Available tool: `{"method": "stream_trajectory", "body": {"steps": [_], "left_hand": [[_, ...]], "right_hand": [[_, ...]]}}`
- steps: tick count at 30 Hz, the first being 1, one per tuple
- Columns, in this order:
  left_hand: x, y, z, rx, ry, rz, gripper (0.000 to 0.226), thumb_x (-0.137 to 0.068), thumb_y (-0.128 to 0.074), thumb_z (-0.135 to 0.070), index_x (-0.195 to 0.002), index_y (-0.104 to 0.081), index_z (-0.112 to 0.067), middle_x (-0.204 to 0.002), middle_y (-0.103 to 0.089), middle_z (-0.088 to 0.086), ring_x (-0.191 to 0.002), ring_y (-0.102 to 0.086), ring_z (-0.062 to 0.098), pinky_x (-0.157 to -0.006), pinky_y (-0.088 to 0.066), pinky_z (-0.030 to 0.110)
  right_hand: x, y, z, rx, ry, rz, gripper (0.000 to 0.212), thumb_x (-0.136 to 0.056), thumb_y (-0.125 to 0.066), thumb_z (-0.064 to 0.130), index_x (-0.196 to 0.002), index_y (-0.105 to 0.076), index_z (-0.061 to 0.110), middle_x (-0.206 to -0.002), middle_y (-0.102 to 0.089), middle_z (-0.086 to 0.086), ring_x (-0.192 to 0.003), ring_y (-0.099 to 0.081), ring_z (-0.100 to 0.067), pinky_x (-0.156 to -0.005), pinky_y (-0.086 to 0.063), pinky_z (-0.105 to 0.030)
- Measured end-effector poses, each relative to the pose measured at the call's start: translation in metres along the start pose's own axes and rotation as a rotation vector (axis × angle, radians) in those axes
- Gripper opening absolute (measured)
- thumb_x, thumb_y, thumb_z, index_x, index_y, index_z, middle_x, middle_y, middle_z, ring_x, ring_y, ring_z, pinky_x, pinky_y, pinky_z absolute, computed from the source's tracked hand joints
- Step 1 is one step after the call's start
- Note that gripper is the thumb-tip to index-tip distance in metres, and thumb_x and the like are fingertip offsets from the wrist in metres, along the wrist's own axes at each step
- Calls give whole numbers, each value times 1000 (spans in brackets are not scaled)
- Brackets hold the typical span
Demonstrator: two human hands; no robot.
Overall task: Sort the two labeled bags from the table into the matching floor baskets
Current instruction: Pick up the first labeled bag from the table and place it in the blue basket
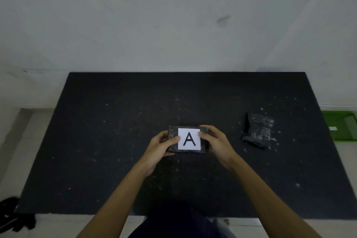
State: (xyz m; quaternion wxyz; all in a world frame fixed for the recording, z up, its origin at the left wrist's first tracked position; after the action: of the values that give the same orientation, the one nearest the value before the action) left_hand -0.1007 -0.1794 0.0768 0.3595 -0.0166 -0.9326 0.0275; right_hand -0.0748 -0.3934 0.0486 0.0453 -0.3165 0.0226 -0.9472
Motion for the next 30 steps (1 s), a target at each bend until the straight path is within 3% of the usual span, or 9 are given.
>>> {"method": "stream_trajectory", "body": {"steps": [4, 9, 16, 20, 26, 30], "left_hand": [[12, -70, 16, -21, -39, 4, 31, -89, -75, -27, -119, -69, -21, -113, -79, 1, -104, -75, 17, -82, -60, 31], [23, -166, 40, -71, -59, 55, 32, -88, -76, -28, -118, -70, -19, -115, -78, 2, -104, -75, 17, -79, -59, 31], [25, -295, 58, -180, -80, 203, 33, -90, -74, -29, -121, -68, -20, -117, -77, 1, -107, -74, 16, -92, -61, 38], [14, -355, 58, -230, -66, 278, 30, -92, -72, -27, -121, -70, -22, -117, -78, 1, -107, -74, 16, -94, -60, 38], [-22, -445, 45, -276, -62, 320, 25, -95, -68, -24, -120, -70, -23, -115, -78, -3, -103, -75, 10, -82, -59, 24], [-55, -508, 33, -235, -56, 294, 26, -96, -66, -23, -122, -68, -25, -115, -77, -5, -104, -74, 9, -83, -59, 24]], "right_hand": [[44, 68, -17, -57, 26, -10, 29, -99, -61, 16, -126, -64, 25, -119, -73, -7, -108, -71, -23, -78, -61, -36], [95, 159, -38, -61, 66, -94, 38, -102, -55, 17, -139, -55, 26, -120, -72, -5, -110, -70, -21, -90, -61, -46], [142, 283, -56, -100, 95, -212, 38, -102, -54, 11, -138, -56, 22, -118, -71, -9, -105, -72, -21, -78, -63, -36], [147, 344, -63, -129, 101, -274, 36, -101, -55, 9, -134, -57, 24, -114, -71, -11, -97, -73, -20, -69, -63, -30], [123, 441, -67, -127, 84, -301, 38, -102, -54, 11, -137, -55, 24, -124, -71, -14, -106, -72, -26, -78, -62, -37], [95, 508, -47, -87, 53, -290, 40, -102, -53, 13, -140, -52, 26, -116, -74, -11, -97, -74, -19, -69, -60, -27]]}}
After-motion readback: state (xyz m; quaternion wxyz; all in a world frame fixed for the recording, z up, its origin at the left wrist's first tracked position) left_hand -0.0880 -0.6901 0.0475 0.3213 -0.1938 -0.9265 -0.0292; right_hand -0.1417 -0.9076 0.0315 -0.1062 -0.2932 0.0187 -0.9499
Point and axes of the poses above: each hand's wrist, its own x-axis away from the middle knuckle, its own y-axis out of the back of the hand, z = x × y, the point moved 1 cm from there along -x, towards the middle knuckle
